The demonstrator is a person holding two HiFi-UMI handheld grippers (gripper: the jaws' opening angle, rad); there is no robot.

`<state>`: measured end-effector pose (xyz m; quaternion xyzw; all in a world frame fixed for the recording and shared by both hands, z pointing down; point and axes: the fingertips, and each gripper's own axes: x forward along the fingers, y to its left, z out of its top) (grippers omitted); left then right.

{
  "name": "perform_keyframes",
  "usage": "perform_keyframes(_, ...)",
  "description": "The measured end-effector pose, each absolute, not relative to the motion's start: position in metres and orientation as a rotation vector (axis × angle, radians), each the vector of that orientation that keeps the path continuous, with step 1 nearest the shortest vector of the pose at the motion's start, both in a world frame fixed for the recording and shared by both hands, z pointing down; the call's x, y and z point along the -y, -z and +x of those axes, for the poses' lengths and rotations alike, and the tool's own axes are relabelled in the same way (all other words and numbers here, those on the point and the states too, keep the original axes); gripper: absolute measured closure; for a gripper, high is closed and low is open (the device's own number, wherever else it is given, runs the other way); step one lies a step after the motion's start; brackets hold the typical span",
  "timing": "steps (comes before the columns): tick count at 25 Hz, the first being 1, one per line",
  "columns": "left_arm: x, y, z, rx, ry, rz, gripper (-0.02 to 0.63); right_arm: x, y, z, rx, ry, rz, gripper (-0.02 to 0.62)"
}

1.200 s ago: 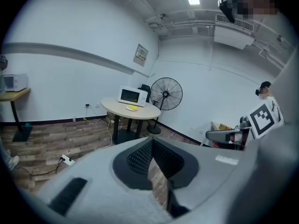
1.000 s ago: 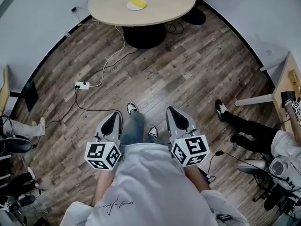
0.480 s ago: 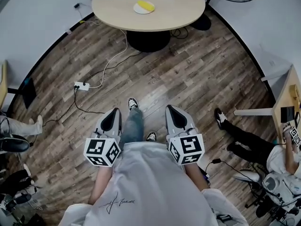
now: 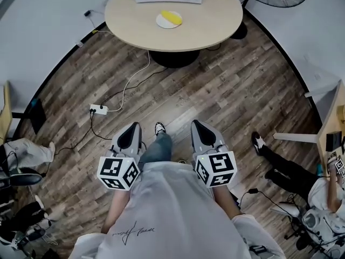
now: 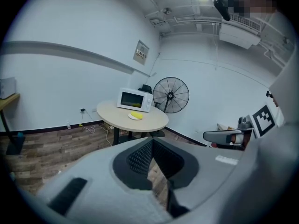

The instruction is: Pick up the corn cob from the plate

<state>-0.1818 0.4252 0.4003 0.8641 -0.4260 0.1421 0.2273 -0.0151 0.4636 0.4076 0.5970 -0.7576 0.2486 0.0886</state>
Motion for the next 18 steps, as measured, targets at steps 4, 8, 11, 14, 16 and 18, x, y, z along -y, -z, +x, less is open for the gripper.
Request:
perform_keyframes(4,-0.385,-0.391,-0.173,1.125,-0.413,2.427,0.617,-0.424,-0.402,-0.013,2.263,-0.747,1.785,0.583)
perform_keyframes(8,-0.349,-0.388,-0.172,1.093,-0.432,2.447,0.617,-0.385,-0.398,-0.013,2.252,-0.753,1.808,0.583)
perform_keyframes(11,-0.318,-0.385,-0.175,1.075,-0.441,2.462,0.616,-0.354,-0.394,-0.014,2.244,-0.747,1.825,0.583)
perform_keyframes(14,-0.292,-0.381,-0.176,1.042,-0.441,2.490,0.615,-0.326,-0.393,-0.017,2.235,-0.749,1.826,0.583)
perform_keyframes(16,-0.278,-0.380,-0.177,1.024,-0.441,2.502,0.615,-0.311,-0.393,-0.020,2.227,-0.762,1.829,0.583)
perform_keyframes(18,-0.263,-0.381,-0.180,1.011,-0.439,2.510,0.615,-0.296,-0.394,-0.023,2.220,-0.778,1.835,0.583)
